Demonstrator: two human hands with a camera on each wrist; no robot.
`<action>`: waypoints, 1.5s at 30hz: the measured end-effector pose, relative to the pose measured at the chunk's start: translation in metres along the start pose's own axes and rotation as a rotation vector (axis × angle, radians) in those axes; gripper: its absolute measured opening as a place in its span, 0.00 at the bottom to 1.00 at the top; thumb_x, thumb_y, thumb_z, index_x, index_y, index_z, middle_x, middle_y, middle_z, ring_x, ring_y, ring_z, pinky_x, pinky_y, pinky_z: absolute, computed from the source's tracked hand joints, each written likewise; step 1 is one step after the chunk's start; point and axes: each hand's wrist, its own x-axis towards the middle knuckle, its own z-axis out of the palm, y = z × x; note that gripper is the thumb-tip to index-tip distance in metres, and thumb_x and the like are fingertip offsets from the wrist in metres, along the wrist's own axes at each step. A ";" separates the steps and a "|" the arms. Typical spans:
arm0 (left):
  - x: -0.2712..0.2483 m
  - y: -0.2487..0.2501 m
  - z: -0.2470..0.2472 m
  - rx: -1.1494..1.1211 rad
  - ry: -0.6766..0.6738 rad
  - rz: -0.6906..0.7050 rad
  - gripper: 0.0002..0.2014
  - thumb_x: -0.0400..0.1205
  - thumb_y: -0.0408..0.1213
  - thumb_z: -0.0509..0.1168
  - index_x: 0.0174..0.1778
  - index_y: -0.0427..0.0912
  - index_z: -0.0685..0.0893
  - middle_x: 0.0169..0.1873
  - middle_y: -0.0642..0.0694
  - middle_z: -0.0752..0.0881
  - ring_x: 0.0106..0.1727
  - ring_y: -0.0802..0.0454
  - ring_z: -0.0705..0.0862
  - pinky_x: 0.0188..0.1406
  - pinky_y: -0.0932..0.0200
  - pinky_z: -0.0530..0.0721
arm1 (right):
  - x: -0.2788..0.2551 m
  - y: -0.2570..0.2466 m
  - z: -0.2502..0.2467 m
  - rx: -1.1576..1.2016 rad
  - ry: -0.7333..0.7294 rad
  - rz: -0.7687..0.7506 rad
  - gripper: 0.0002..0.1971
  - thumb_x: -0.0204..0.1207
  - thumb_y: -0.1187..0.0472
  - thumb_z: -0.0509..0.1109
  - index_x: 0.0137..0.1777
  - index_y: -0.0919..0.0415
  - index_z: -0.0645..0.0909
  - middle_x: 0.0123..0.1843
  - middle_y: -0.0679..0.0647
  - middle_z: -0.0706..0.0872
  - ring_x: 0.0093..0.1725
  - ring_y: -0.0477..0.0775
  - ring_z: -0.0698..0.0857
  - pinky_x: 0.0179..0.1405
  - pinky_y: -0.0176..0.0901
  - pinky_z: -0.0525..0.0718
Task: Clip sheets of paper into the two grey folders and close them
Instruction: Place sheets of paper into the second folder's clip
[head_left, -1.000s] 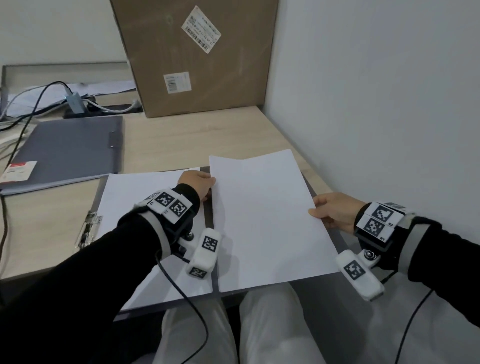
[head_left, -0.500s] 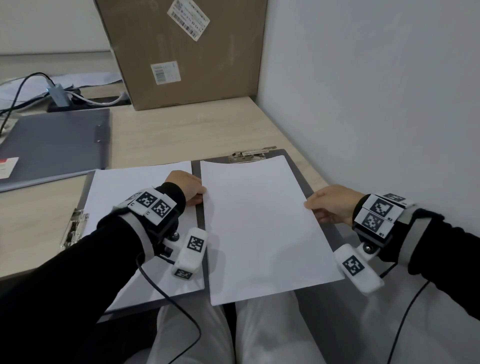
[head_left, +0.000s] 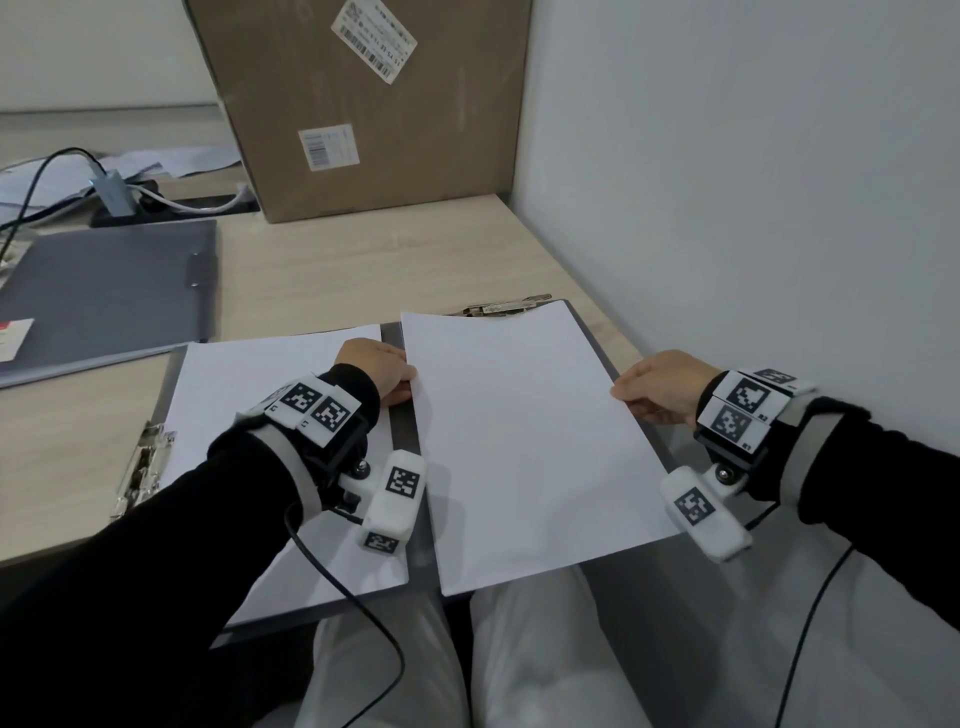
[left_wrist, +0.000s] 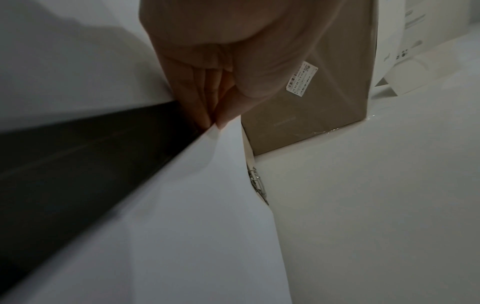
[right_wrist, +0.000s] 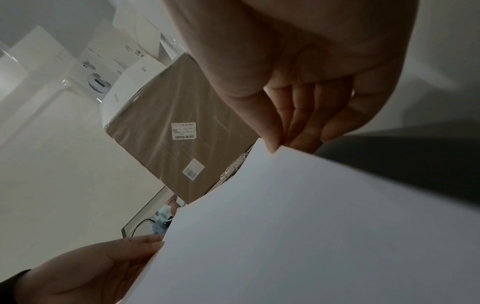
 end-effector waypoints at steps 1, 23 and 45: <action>0.001 0.000 0.000 -0.004 0.000 0.000 0.13 0.78 0.21 0.62 0.34 0.43 0.75 0.33 0.46 0.79 0.32 0.54 0.80 0.19 0.71 0.83 | 0.001 -0.001 -0.001 -0.010 0.006 -0.004 0.06 0.76 0.67 0.70 0.37 0.60 0.81 0.31 0.55 0.81 0.29 0.48 0.78 0.30 0.35 0.77; 0.019 0.000 0.013 0.045 0.029 -0.002 0.10 0.78 0.21 0.63 0.52 0.32 0.83 0.46 0.40 0.82 0.32 0.54 0.81 0.25 0.69 0.84 | 0.018 0.008 -0.004 0.088 0.070 -0.069 0.09 0.72 0.75 0.70 0.46 0.62 0.85 0.49 0.61 0.86 0.50 0.57 0.85 0.59 0.49 0.85; -0.008 -0.002 0.012 0.316 0.013 0.135 0.22 0.82 0.32 0.60 0.73 0.35 0.73 0.68 0.40 0.79 0.67 0.41 0.79 0.55 0.61 0.73 | -0.018 0.018 -0.007 0.011 -0.066 -0.035 0.27 0.76 0.64 0.71 0.75 0.62 0.69 0.54 0.54 0.83 0.48 0.52 0.84 0.43 0.43 0.85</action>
